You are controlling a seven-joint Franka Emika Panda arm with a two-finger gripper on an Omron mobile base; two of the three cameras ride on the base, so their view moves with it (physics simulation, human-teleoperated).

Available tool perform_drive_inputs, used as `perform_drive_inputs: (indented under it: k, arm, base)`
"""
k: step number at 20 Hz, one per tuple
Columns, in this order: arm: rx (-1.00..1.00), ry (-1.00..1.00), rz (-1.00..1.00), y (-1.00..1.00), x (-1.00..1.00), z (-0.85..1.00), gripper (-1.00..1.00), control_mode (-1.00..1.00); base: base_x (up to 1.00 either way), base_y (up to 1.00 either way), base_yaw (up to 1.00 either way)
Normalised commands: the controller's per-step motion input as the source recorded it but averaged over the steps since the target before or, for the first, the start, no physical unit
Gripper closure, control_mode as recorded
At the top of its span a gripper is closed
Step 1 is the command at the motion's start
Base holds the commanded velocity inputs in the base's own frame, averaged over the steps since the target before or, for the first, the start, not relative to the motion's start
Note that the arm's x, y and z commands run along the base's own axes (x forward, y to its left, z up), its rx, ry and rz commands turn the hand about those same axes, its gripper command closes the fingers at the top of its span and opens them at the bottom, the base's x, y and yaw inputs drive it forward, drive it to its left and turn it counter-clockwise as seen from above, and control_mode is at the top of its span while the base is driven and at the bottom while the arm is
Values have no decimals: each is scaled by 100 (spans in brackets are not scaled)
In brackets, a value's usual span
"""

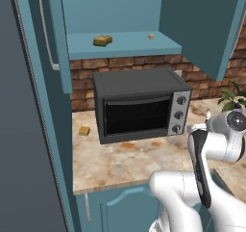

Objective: Pick the sponge and spray from the cabinet and place them on the counter.

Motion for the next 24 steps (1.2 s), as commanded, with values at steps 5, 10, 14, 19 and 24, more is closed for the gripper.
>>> perform_drive_inputs:
  k: [5, 10, 14, 19, 24]
  arm:
    - [-4, -5, 0, -11, 0, -14, 100, -100]
    - [-4, -6, 0, -16, 0, -18, 100, -100]
    - [-4, -7, 0, -16, 4, -19, 100, -100]
    - [-3, -4, 0, -13, 13, -12, 100, -100]
    - [0, 0, 0, -13, 21, -2, 100, -100]
  base:
    - [0, 0, 0]
    - [0, 0, 0]
    - [0, 0, 0]
    - [0, 0, 0]
    - [0, 0, 0]
